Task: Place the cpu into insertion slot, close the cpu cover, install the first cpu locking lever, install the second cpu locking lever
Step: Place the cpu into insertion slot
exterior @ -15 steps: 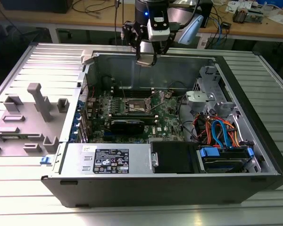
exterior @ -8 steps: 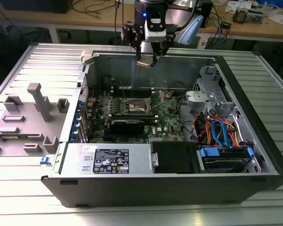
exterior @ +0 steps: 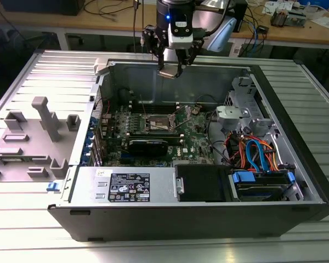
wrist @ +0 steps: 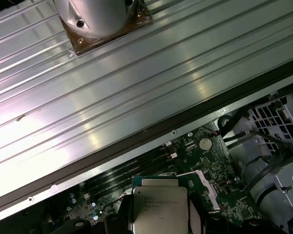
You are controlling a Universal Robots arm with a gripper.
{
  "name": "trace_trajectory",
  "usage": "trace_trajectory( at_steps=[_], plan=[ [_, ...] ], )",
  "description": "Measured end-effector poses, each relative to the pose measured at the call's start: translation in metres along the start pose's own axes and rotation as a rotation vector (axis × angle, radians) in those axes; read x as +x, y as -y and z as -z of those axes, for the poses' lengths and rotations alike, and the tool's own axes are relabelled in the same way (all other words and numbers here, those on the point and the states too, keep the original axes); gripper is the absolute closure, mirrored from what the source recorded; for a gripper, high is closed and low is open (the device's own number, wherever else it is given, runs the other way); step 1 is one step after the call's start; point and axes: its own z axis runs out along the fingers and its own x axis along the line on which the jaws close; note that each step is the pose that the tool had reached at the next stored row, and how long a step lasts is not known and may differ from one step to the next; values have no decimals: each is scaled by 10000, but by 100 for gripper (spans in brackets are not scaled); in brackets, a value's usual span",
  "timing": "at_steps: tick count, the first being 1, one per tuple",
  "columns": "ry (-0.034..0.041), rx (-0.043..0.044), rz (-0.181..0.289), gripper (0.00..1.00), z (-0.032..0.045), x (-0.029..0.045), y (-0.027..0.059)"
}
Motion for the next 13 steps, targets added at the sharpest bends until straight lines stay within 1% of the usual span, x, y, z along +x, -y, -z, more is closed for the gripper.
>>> trace_trajectory(
  at_steps=[2,4,7,13],
  plan=[
    [6,0,-60,46,0,0,0],
    [21,-3,-237,46,-1,0,1],
    [55,-12,-625,46,-5,0,1],
    [59,-13,-664,46,-5,0,1]
  ],
)
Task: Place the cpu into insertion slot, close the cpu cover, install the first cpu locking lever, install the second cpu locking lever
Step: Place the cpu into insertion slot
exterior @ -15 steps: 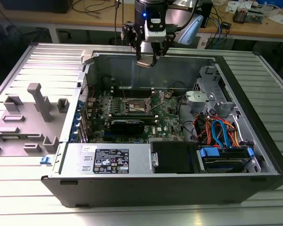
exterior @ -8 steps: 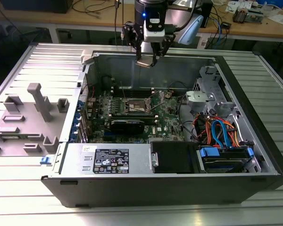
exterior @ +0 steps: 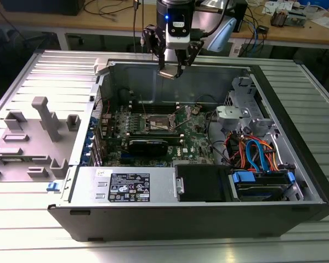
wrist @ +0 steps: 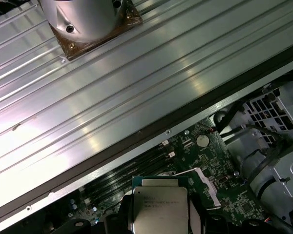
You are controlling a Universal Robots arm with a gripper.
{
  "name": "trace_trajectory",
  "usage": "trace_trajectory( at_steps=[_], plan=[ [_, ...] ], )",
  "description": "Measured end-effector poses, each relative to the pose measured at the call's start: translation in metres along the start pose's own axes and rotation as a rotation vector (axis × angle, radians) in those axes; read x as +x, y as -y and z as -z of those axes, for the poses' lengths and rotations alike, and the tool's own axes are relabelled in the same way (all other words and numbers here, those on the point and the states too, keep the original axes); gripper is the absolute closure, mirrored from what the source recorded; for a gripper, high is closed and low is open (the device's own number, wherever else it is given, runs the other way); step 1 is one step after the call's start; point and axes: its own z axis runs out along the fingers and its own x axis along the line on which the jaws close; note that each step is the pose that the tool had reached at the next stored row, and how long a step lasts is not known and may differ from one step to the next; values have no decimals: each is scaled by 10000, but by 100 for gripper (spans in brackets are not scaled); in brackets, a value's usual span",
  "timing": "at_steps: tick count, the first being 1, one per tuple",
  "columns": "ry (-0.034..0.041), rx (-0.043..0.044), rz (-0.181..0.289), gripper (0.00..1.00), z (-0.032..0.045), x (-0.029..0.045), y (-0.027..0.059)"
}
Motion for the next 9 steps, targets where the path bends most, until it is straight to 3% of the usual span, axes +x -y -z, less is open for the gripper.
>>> trace_trajectory(
  at_steps=[9],
  plan=[
    [2,-1,-15,46,0,0,0]
  ],
)
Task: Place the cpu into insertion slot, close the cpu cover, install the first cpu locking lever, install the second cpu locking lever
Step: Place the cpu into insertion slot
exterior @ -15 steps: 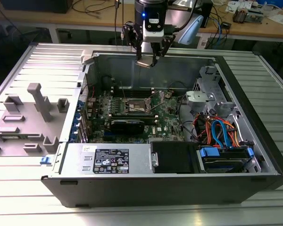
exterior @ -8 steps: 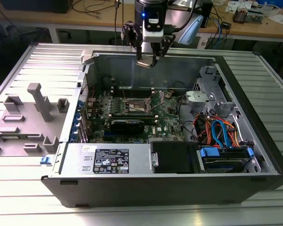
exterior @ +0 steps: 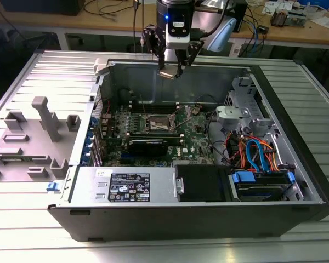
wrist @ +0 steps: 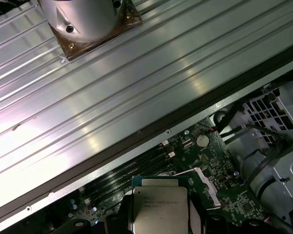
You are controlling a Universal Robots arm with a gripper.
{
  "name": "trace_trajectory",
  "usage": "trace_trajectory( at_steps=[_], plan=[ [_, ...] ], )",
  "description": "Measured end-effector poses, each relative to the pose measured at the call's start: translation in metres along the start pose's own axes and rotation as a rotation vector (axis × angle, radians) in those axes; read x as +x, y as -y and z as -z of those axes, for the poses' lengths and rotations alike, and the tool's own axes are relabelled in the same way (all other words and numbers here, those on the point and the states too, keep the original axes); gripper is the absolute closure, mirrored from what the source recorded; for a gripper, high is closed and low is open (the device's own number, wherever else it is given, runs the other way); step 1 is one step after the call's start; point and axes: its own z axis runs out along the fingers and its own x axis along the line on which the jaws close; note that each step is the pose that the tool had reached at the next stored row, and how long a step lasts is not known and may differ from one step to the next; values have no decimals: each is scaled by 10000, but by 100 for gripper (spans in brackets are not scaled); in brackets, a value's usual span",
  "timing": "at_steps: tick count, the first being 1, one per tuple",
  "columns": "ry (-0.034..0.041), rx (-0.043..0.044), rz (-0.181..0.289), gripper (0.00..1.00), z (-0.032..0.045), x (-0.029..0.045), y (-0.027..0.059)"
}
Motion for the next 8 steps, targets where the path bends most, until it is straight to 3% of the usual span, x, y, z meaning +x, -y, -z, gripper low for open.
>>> trace_trajectory(
  at_steps=[8],
  plan=[
    [39,-8,-439,46,-1,0,0]
  ],
)
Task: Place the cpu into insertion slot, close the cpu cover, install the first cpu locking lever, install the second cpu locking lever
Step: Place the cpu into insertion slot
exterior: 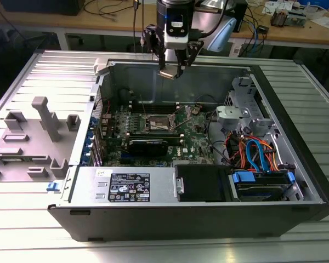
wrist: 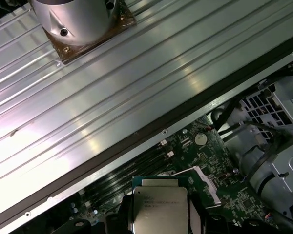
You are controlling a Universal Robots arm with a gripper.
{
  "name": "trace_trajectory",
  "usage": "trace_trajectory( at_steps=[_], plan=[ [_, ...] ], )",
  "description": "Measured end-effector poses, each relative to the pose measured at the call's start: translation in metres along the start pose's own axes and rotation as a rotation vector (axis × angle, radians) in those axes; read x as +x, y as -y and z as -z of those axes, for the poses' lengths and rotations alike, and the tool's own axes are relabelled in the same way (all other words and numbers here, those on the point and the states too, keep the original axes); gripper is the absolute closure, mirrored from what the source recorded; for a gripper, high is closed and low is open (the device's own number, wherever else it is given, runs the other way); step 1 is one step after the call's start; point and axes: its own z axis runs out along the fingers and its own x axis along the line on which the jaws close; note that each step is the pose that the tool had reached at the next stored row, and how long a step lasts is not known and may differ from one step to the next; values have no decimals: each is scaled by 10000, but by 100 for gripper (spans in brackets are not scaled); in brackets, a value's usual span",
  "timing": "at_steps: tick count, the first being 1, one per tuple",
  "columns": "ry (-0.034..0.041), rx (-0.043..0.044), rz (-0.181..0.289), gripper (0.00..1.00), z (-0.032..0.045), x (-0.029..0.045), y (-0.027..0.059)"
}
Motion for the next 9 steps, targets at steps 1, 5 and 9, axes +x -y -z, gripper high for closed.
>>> trace_trajectory(
  at_steps=[1,5,9],
  plan=[
    [4,0,-42,46,0,0,0],
    [22,-5,-238,46,-1,0,0],
    [27,-6,-300,46,-1,0,0]
  ],
)
